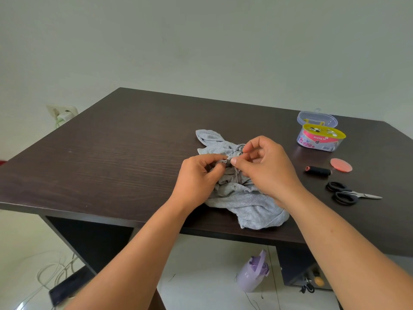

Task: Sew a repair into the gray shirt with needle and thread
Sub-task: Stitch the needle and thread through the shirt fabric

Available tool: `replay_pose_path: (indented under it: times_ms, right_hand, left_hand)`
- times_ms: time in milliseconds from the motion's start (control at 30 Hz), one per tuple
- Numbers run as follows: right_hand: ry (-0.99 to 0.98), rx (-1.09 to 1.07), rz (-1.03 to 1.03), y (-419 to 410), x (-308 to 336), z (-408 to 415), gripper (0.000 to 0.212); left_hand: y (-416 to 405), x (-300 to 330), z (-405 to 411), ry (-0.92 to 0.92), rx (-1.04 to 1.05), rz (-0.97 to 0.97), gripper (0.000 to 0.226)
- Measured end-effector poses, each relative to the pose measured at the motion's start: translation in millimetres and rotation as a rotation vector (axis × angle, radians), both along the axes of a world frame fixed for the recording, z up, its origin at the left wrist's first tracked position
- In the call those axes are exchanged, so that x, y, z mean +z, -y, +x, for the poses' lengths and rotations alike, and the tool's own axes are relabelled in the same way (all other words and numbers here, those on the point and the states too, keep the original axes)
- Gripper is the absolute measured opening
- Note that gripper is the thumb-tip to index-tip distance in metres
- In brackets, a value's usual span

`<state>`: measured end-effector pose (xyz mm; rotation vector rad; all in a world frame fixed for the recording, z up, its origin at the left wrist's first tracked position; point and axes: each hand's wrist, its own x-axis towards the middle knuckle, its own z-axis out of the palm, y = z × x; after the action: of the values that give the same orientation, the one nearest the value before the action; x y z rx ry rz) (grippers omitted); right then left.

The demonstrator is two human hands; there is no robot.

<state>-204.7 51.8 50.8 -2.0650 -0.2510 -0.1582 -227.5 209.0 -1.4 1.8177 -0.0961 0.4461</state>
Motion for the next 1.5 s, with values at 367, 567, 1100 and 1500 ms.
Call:
replay_pose_path:
  times_ms: [367, 567, 1100, 1500]
  right_hand:
    - [0.005, 0.062, -0.267, -11, 22, 5, 0.016]
    - [-0.047, 0.069, -0.282, -14, 25, 10, 0.018]
    - [0.039, 0.040, 0.123, -17, 45, 21, 0.015]
    - [-0.250, 0.219, -0.899, 10, 79, 1, 0.021]
  left_hand:
    - [2, 3, -4, 0.091, -0.055, 0.056, 0.042]
    - [1, -3, -1, 0.083, -0.061, 0.085, 0.029]
    - [1, 4, -3, 0.047, -0.001, 0.061, 0.045]
    - [1, 4, -3, 0.010, 0.008, 0.033, 0.034]
